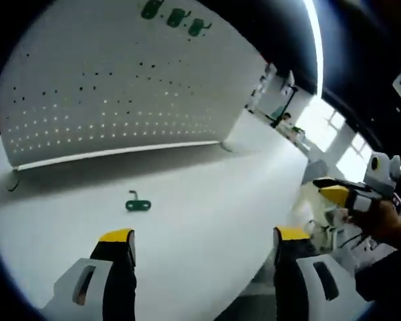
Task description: Insert the hook assembly into the mounting plate slot until the hook locks in place.
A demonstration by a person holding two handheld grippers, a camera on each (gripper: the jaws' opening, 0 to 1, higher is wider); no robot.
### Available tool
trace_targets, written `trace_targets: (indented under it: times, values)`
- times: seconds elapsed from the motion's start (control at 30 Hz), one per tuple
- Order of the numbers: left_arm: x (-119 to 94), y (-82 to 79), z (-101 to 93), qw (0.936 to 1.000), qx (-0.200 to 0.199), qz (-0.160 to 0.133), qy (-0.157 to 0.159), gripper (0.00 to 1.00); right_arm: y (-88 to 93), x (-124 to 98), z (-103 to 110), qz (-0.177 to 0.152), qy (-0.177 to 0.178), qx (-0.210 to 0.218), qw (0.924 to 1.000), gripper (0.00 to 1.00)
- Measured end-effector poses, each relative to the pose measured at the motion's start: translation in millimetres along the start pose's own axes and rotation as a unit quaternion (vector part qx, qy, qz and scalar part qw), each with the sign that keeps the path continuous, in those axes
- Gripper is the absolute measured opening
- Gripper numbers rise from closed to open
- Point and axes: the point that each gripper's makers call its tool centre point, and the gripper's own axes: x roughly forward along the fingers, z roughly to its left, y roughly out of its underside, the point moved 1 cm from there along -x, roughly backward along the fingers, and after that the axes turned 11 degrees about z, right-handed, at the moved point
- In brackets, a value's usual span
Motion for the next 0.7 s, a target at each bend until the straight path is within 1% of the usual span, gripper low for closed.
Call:
trace_targets:
  times: [0.07,0.1,0.17,0.2,0.23,0.33,0.43,0.57,0.63,0.7]
  values:
    - [11,-0.9,4.9,0.9999,-0.013,0.003,0.001,0.85,-1.3,1,1,0.001,-0.002,-0.002,1.0000,0.26]
    - [16,-0.8,8.5,0.9998,-0.018,0.005,-0.005,0.85,-2.3,2,0,0.001,-0.002,-0.002,1.0000,0.26]
    - [21,-2.3,13.6,0.9997,-0.022,0.002,-0.014,0.84,-4.3,4,-2,0.001,-0.001,0.002,1.0000,0.26]
    - [24,-4.0,16.2,0.9992,-0.034,-0.003,-0.019,0.83,-4.9,4,-2,0.000,-0.001,0.003,1.0000,0.26]
    - [26,-4.4,17.5,0.9991,-0.038,-0.004,-0.021,0.83,-5.4,5,-3,0.000,0.000,0.004,1.0000,0.26]
    - [38,-6.7,18.9,0.9989,-0.043,0.000,-0.019,0.81,-4.6,9,-5,0.004,0.001,0.007,1.0000,0.26]
    - [47,-9.4,24.5,0.9986,-0.044,0.001,-0.030,0.80,-1.8,15,-6,0.013,-0.004,0.003,0.9999,0.26]
    - [57,-11.5,35.8,0.9967,-0.068,0.000,-0.045,0.80,-2.1,19,-11,0.019,-0.006,0.000,0.9998,0.25]
    - [61,-13.5,39.5,0.9965,-0.065,-0.001,-0.053,0.78,-3.3,19,-13,0.023,-0.009,0.004,0.9997,0.25]
    - [66,-16.0,39.6,0.9967,-0.063,0.000,-0.051,0.74,-6.7,17,-16,0.018,-0.005,0.003,0.9998,0.25]
